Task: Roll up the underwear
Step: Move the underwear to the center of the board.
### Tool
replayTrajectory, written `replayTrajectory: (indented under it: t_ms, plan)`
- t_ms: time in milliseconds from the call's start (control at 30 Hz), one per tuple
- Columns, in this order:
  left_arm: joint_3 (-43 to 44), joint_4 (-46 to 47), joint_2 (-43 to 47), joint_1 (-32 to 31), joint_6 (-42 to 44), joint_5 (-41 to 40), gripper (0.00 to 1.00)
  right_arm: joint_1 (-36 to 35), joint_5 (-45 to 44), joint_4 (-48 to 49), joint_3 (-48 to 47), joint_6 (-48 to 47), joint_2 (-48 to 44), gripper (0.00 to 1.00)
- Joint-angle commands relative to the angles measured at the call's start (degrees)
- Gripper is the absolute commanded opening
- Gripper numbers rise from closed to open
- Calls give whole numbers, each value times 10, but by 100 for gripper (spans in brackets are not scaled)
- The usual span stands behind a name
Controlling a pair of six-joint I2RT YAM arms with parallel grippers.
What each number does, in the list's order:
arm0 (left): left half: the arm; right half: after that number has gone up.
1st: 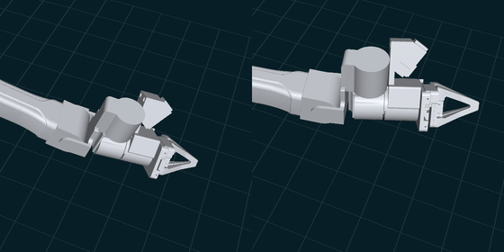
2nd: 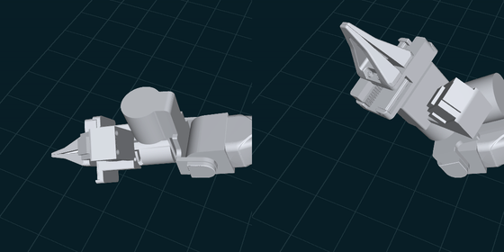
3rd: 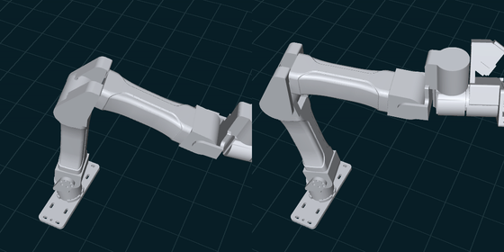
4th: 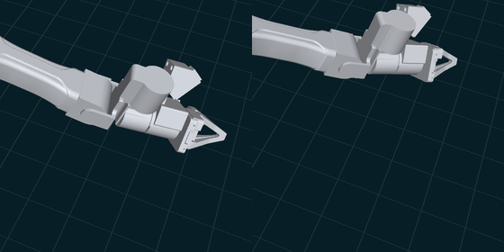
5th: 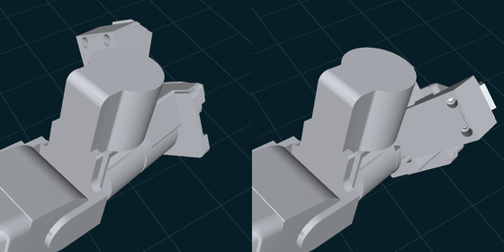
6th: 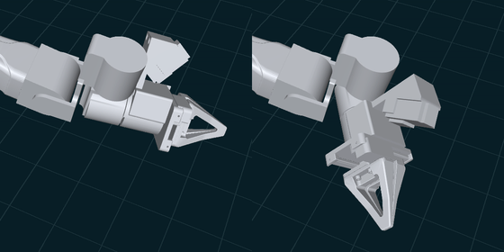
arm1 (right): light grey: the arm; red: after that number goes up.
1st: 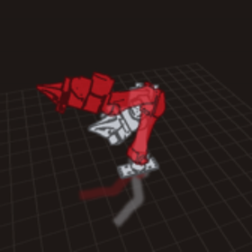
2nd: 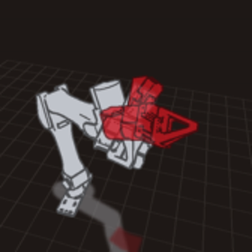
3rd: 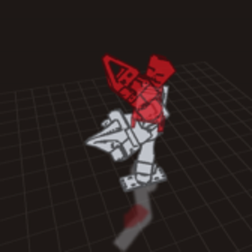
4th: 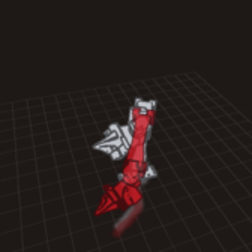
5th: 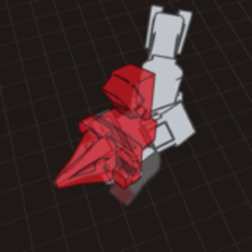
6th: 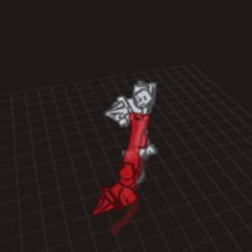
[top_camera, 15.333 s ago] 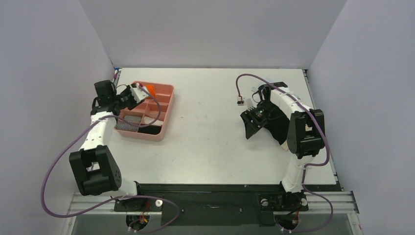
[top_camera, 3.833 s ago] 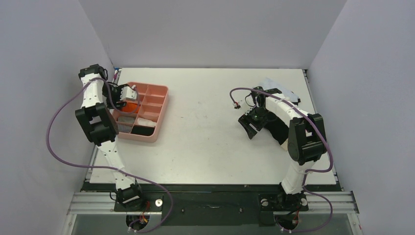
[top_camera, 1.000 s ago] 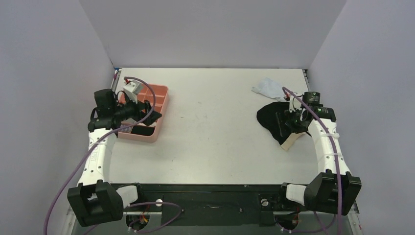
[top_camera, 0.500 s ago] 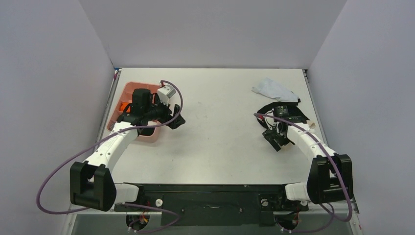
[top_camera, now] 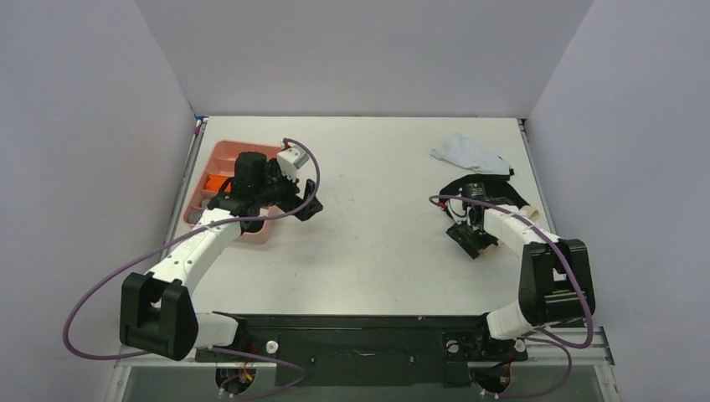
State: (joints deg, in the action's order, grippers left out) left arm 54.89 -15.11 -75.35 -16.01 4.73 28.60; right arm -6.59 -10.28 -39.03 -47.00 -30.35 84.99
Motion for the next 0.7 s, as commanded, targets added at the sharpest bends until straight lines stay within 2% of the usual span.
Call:
replayTrajectory:
  t_ms: [0, 133, 333, 667]
  plan:
    - [-12, 48, 20, -4, -1, -23, 97, -1, 1, 17, -17, 25, -29, 64]
    - [-19, 53, 25, -4, 4, -42, 97, 1, 9, 7, -20, 46, -77, 70]
    - [-28, 61, 35, -4, 5, -51, 97, 8, 16, -7, -20, 51, -118, 72]
    - [-43, 75, 46, -4, 6, -60, 97, 24, 39, -5, -14, 30, -84, 68]
